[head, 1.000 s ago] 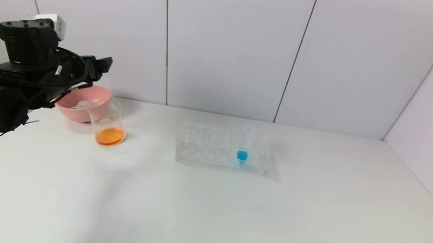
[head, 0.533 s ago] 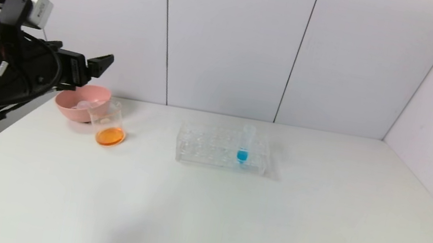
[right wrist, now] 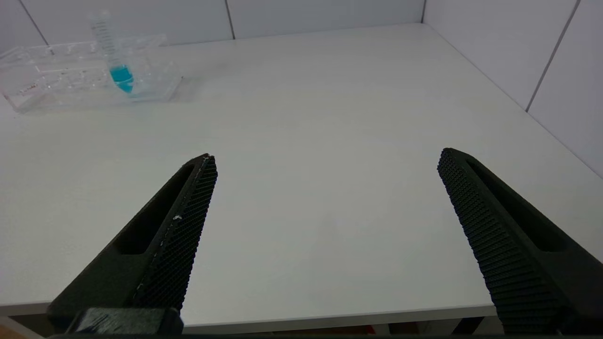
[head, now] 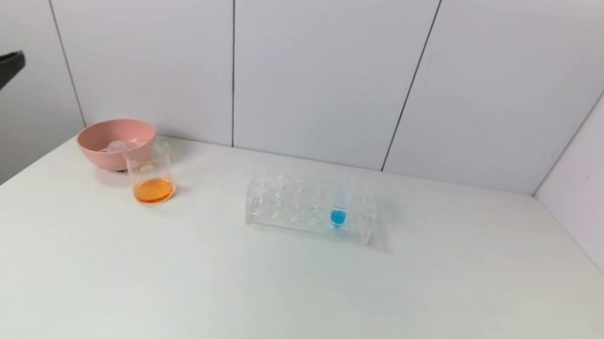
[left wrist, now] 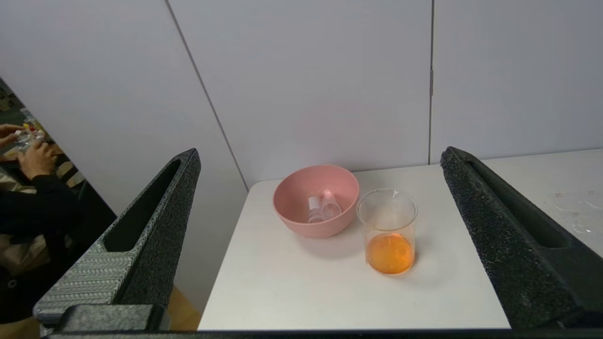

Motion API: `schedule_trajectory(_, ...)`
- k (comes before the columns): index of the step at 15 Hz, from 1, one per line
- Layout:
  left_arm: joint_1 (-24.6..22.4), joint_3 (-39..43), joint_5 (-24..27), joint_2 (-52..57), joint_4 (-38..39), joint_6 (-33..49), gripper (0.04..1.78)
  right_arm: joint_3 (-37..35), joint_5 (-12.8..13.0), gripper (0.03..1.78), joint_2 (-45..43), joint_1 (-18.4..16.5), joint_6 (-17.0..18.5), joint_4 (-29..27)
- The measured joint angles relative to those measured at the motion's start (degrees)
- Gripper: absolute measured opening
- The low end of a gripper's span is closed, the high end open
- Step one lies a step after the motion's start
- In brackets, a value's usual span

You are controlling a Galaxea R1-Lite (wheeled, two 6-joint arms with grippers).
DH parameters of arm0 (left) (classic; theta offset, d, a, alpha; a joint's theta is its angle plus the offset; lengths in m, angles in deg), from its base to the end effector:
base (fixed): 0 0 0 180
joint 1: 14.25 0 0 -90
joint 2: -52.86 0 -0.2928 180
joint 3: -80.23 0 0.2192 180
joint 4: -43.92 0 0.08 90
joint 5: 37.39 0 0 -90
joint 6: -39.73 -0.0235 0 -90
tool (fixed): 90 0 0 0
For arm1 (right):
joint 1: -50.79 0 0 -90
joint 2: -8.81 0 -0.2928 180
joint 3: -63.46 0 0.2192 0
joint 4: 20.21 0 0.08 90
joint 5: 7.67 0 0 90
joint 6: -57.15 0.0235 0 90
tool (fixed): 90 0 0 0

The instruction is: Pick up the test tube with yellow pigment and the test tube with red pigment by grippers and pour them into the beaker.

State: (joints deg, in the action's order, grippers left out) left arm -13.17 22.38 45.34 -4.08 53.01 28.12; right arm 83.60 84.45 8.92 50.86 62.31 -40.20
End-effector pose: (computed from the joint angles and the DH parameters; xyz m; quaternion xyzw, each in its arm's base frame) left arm 0.1612 -0.0001 0.2668 0.0943 -0.0810 0.0623 0.9903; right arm 0.0166 -0.0008 0.0757 0.0450 -0.0012 -0.0179 0.9988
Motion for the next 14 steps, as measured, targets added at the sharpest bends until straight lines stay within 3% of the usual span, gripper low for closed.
schedule_trajectory(4, -1.2, 1.3, -2.8, 15.1, -11.3, -0.1, 1.78, 0.0, 0.0, 1.71, 0.0, 0.0, 0.0, 0.0)
schedule_trajectory(10, -1.6, 9.8, -3.2, 35.8, -13.2, -2.9, 1.78, 0.0, 0.0, 1.71, 0.0, 0.0, 0.0, 0.0)
schedule_trajectory(14, -0.8, 13.9, 1.1, 49.1, -16.1, -2.5, 1.78, 0.0, 0.0, 1.71, 0.0, 0.0, 0.0, 0.0)
